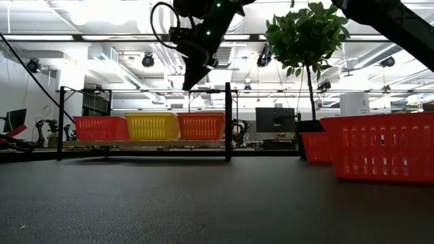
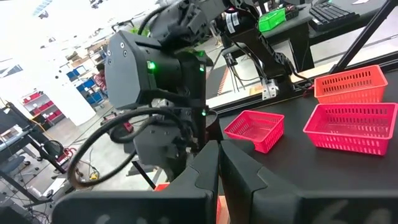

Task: Stack baskets on shelf by color
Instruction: Stack the left orange bin on top of the other orange bin on the shelf

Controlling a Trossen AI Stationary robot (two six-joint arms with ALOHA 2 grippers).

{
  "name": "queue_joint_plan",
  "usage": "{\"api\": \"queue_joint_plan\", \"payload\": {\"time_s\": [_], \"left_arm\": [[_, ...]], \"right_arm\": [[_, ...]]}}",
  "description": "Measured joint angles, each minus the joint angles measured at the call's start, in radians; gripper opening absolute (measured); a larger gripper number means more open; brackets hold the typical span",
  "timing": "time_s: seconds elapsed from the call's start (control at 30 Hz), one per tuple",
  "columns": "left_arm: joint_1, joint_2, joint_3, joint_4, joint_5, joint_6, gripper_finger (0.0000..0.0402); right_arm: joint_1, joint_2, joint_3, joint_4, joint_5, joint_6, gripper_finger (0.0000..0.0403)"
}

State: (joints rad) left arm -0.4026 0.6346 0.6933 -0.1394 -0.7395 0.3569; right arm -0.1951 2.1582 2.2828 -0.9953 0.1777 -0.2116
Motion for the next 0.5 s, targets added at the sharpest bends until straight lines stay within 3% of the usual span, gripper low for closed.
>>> {"api": "queue_joint_plan", "payload": {"time_s": [0.2,0.5], "left_arm": [[0.000,0.000,0.000,0.000,0.000,0.000,0.0000],[0.000,0.000,0.000,0.000,0.000,0.016,0.0000]], "right_arm": [[0.000,0.000,-0.076,0.165,-0.002,-0.057,0.0015],[-0.002,0.003,-0.183,0.252,-0.005,-0.057,0.0009]]}}
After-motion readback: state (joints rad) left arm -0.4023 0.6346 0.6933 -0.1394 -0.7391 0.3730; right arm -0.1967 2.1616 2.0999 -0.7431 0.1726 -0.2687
